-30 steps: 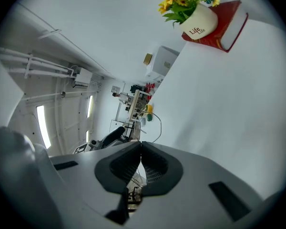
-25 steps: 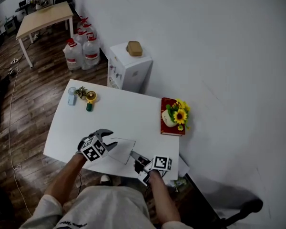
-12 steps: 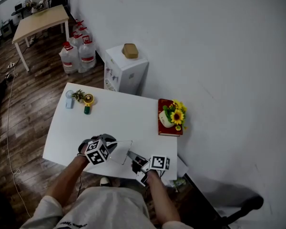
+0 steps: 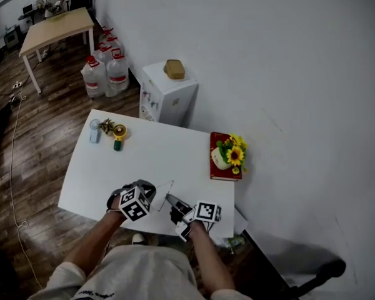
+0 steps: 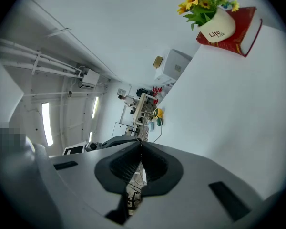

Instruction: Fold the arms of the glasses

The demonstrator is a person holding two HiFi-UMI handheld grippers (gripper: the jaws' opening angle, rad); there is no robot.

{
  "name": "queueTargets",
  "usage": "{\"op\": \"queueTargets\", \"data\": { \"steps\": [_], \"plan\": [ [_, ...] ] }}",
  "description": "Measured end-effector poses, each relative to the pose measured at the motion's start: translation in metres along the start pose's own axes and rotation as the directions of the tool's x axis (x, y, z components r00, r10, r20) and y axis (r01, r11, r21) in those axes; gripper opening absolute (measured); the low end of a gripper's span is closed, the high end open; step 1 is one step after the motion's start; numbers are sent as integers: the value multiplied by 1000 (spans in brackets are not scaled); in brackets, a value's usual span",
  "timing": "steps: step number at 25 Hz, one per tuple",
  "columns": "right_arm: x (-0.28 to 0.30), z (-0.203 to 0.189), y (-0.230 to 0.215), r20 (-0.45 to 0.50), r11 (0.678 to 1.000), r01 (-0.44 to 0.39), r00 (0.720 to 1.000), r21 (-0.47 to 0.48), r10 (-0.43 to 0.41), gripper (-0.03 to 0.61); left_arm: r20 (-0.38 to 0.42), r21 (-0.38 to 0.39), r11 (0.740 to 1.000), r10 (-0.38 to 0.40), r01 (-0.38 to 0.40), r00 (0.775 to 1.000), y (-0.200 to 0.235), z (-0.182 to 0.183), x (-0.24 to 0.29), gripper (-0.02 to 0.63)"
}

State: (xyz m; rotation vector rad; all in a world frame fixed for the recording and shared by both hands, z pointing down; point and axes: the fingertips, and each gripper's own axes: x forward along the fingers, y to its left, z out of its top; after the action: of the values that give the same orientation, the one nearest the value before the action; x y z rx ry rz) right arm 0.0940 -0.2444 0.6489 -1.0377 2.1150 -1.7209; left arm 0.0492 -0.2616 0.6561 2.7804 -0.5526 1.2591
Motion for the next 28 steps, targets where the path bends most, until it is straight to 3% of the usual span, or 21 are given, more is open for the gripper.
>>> {"op": "queueTargets", "data": {
  "steps": [4, 9, 13, 25, 28],
  "plan": [
    [6, 5, 9, 49, 1000, -27, 998, 9, 26, 9, 2, -86, 996, 20, -20, 1000, -2, 6, -5, 15],
    [3, -3, 2, 70, 993, 24, 997, 120, -32, 9, -11, -148, 989, -21, 19, 1000, -10, 8, -10, 17],
    [3, -4, 0, 76, 992, 9, 997, 122, -18, 9, -3, -198, 977, -76, 74, 997, -17, 8, -11, 17],
    [-3, -6, 3, 66, 994, -3, 998, 114, -4, 9, 97, -319, 934, -137, 161, 986, -25, 12, -17, 23],
    [-3, -5, 3, 63, 994, -5, 998, 108, -2, 9, 154, -340, 923, -133, 179, 979, -25, 19, -21, 67]
  ]
}}
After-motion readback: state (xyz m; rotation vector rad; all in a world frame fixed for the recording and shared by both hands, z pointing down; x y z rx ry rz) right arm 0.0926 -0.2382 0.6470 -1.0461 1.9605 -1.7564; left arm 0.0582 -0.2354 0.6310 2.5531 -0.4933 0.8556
